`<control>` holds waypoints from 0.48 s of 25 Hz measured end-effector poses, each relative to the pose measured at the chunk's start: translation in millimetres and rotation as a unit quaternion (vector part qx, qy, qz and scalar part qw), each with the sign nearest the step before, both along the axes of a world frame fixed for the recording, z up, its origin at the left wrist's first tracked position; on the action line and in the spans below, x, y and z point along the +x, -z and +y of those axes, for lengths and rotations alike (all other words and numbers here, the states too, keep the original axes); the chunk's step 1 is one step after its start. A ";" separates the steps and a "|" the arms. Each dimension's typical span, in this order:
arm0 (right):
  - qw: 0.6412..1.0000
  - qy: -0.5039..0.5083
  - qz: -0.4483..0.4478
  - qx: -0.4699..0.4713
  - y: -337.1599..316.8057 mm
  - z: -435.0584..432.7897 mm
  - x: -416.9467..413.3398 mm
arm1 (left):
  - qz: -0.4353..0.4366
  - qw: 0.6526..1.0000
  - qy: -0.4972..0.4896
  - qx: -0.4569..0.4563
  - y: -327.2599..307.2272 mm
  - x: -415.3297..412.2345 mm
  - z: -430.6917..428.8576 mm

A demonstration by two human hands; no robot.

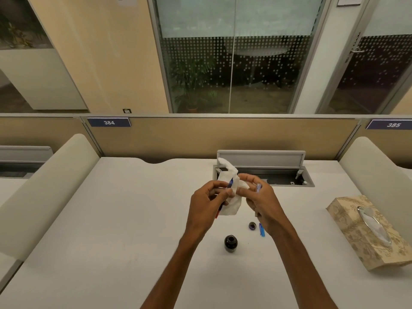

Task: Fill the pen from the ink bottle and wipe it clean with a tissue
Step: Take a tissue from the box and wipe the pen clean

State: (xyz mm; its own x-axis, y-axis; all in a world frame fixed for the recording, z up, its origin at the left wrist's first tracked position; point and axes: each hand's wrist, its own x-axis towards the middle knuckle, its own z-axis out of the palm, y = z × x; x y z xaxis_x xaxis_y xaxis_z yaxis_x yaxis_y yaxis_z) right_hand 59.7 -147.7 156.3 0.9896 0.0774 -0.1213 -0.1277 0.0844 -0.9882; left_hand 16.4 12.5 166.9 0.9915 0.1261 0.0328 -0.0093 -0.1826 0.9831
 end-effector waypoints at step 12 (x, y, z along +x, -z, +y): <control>0.979 -0.054 0.089 0.175 -15.5 -4.0 -6.0 | -0.034 0.997 -0.049 0.042 0.5 1.4 -5.7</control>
